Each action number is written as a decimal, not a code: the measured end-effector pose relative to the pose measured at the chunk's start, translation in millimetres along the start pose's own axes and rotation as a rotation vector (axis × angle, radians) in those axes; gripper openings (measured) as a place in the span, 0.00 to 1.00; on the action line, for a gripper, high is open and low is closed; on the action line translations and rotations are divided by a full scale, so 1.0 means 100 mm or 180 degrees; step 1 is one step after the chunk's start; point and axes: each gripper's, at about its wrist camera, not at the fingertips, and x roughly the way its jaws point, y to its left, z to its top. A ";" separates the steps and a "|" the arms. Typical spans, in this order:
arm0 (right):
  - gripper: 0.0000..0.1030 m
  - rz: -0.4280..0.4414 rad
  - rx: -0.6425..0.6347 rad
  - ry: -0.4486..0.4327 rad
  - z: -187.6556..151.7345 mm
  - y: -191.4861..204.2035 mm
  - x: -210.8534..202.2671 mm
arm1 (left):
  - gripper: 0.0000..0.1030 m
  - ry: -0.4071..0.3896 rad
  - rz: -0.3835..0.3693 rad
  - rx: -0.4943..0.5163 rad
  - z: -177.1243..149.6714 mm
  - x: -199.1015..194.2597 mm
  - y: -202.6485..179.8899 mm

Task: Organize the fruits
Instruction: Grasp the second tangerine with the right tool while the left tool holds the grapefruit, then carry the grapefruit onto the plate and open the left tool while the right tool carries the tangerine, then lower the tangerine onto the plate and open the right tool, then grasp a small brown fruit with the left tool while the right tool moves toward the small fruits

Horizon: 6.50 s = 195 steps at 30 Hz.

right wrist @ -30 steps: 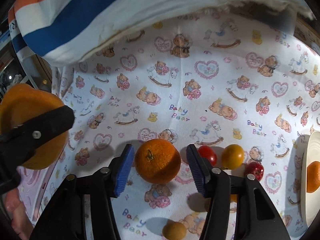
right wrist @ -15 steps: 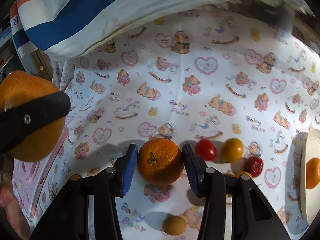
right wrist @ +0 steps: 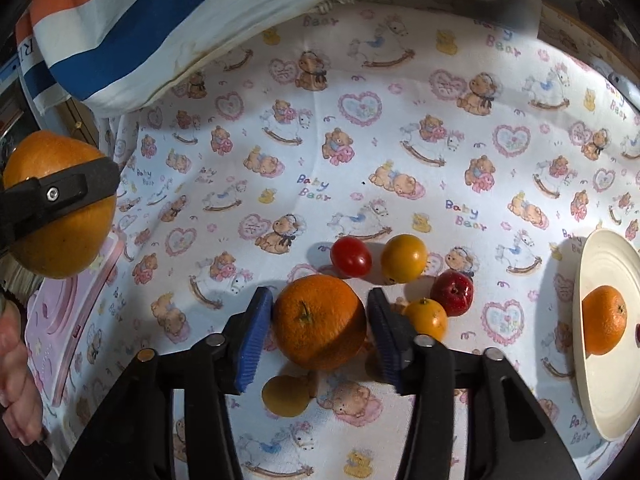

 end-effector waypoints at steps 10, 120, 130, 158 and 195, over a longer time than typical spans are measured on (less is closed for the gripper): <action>0.49 -0.0134 -0.0202 -0.0002 -0.07 0.10 0.06 | 0.89 -0.0003 0.0007 0.0023 0.00 0.00 0.00; 0.48 -0.0542 0.1425 -0.0963 -0.92 -3.14 -1.87 | 0.97 -0.0402 -0.0949 0.1920 -1.12 -0.11 -3.23; 0.48 -0.0565 0.1228 -0.0779 -0.90 -3.00 -1.68 | 0.97 -0.0645 -0.0750 0.1307 -0.82 -0.36 -2.28; 0.58 -0.0417 0.1318 -0.0624 -0.91 -3.06 -1.50 | 0.97 -0.0651 -0.0520 0.0995 -0.73 -0.31 -1.88; 0.84 -0.0717 0.0722 -0.1375 -0.59 -1.92 -2.11 | 0.97 -0.0365 -0.0174 0.0694 -0.27 -0.60 -1.32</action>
